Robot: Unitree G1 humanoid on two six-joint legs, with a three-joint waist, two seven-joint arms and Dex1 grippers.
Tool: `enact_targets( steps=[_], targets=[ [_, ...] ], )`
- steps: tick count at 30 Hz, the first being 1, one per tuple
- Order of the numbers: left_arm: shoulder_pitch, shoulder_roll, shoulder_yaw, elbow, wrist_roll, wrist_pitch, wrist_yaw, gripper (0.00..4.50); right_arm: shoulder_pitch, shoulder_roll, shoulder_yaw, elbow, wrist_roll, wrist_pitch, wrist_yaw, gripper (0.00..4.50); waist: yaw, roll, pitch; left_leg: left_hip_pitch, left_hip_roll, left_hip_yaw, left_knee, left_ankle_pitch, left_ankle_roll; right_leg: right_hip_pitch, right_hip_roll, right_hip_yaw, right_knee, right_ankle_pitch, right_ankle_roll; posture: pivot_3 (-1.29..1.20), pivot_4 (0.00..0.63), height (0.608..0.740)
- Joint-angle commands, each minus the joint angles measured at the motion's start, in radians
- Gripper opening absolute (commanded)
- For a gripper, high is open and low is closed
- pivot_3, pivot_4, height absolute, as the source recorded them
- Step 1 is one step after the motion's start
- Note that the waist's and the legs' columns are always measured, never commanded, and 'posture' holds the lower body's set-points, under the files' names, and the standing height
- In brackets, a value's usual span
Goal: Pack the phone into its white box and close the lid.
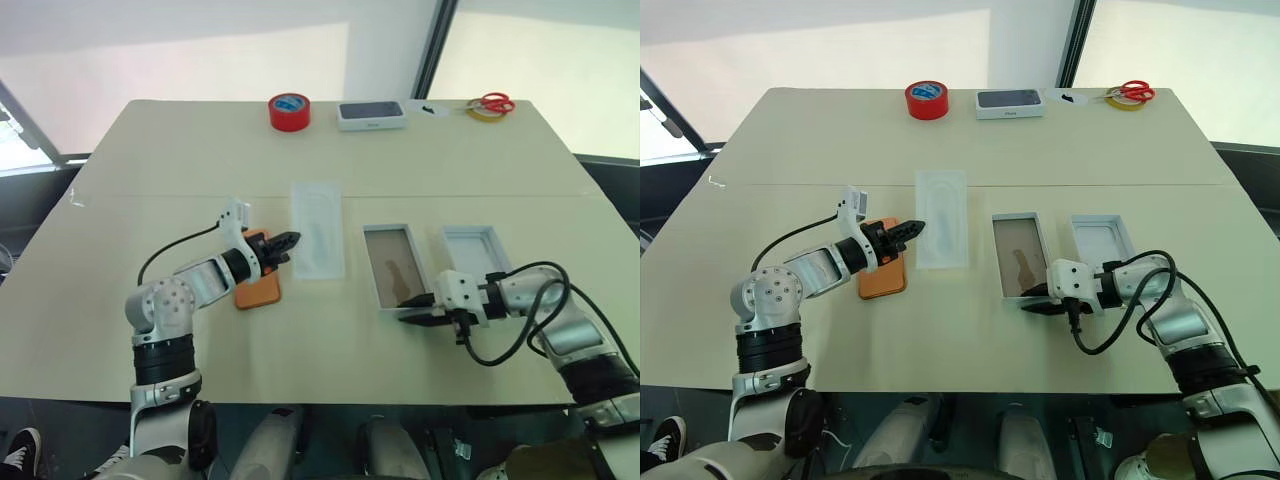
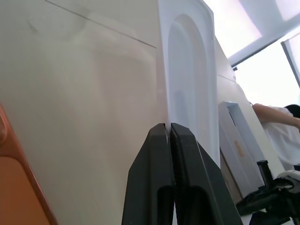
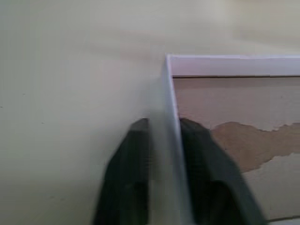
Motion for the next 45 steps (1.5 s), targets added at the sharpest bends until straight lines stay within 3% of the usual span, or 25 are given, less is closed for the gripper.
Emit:
enact_targets(
  steps=[1, 10, 13, 17, 22, 28, 44, 45],
  targets=[
    [-0.023, -0.028, 0.046, -0.011, -0.078, 0.026, 0.03, 0.0, -0.037, 0.048, 0.018, 0.004, -0.009, 0.008, -0.022, 0.05, -0.001, 0.0, 0.0, 0.0, 0.0, 0.0, 0.0, 0.0, 0.0, 0.0, 0.0, 0.0, 0.0, 0.0, 0.0, 0.0, 0.15, 0.736],
    [-0.025, -0.068, 0.031, -0.014, -0.103, 0.017, 0.069, 0.0, -0.09, 0.165, 0.046, -0.054, -0.022, 0.146, -0.118, 0.05, 0.003, -0.001, 0.0, 0.0, 0.0, 0.0, 0.0, 0.001, -0.001, -0.001, 0.0, 0.0, 0.002, 0.0, 0.0, 0.0, 0.15, 0.736],
    [-0.011, -0.07, 0.012, -0.024, -0.1, 0.017, 0.064, 0.0, -0.09, 0.162, 0.03, -0.076, -0.013, 0.182, -0.128, 0.83, 0.002, -0.001, 0.0, 0.0, -0.001, 0.0, 0.001, 0.001, -0.001, -0.001, 0.0, 0.0, 0.002, 0.0, 0.0, 0.0, 0.15, 0.736],
    [-0.005, -0.068, 0.008, -0.016, -0.104, 0.012, 0.06, 0.0, -0.074, 0.118, -0.012, -0.127, 0.011, 0.19, -0.131, 2.84, 0.001, -0.001, 0.0, 0.0, 0.0, 0.0, 0.0, 0.001, -0.001, -0.001, 0.0, 0.0, 0.002, 0.0, 0.0, 0.0, 0.15, 0.736],
    [-0.009, -0.074, -0.008, 0.008, -0.109, 0.033, 0.059, 0.0, -0.05, 0.029, -0.128, -0.181, 0.109, 0.272, -0.116, 2.84, 0.003, -0.001, 0.0, 0.0, 0.0, 0.0, 0.0, 0.001, -0.001, -0.001, 0.0, 0.0, 0.002, 0.0, 0.0, 0.0, 0.15, 0.736],
    [-0.026, -0.113, -0.056, 0.061, -0.086, 0.012, 0.058, 0.0, -0.039, -0.018, -0.209, -0.055, 0.101, 0.174, -0.124, 2.84, 0.001, -0.001, 0.0, 0.0, 0.0, 0.0, 0.0, 0.0, -0.001, -0.001, 0.0, 0.0, 0.001, 0.0, 0.0, 0.0, 0.15, 0.736],
    [-0.09, -0.141, -0.132, 0.201, -0.027, -0.057, 0.02, 0.0, 0.003, 0.005, -0.218, -0.096, 0.102, 0.158, -0.203, 2.84, 0.001, -0.001, 0.0, -0.001, 0.0, 0.0, 0.001, 0.001, -0.001, -0.001, 0.0, 0.0, 0.002, 0.0, 0.0, 0.0, 0.15, 0.736],
    [-0.093, -0.144, -0.129, 0.208, -0.029, -0.058, 0.021, 0.3, 0.004, 0.006, -0.217, -0.096, 0.102, 0.157, -0.206, 2.88, 0.001, -0.001, 0.0, -0.001, 0.0, 0.0, 0.001, 0.001, -0.001, -0.001, 0.0, 0.0, 0.002, 0.0, 0.0, 0.0, 0.15, 0.736]
  ],
)
